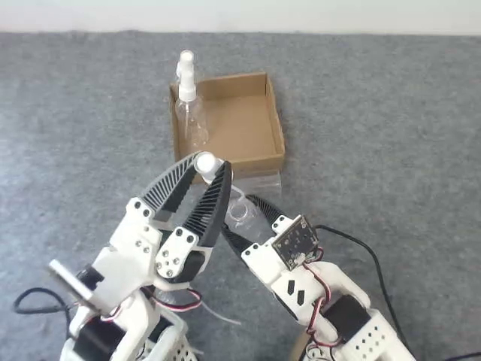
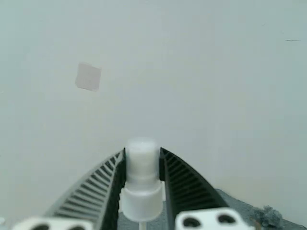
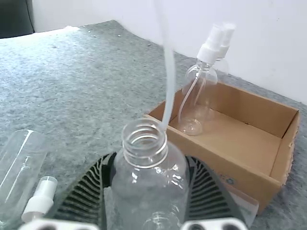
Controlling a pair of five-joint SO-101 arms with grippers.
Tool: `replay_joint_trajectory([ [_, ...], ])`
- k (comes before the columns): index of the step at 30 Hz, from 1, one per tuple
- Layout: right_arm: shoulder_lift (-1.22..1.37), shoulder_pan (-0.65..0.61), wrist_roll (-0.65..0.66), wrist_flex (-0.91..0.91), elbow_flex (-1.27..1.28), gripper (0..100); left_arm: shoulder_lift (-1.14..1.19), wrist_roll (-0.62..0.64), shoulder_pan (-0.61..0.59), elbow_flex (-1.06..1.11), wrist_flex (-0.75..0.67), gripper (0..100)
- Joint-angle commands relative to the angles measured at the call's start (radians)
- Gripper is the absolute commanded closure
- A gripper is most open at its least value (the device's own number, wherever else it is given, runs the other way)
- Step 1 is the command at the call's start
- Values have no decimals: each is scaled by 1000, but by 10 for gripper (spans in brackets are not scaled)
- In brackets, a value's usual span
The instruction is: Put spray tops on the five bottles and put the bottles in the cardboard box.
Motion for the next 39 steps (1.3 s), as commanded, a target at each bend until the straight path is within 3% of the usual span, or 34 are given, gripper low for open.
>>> replay_joint_trajectory([
  [1,-21,-4,3,5,18,985,-15,6,12,31,-29,987],
  [10,-19,-1,3,5,20,985,-18,8,6,18,-18,987],
  [18,-19,-1,6,5,20,985,-18,8,12,-125,133,987],
  [39,-19,-2,9,5,20,985,-17,9,14,-173,126,987],
])
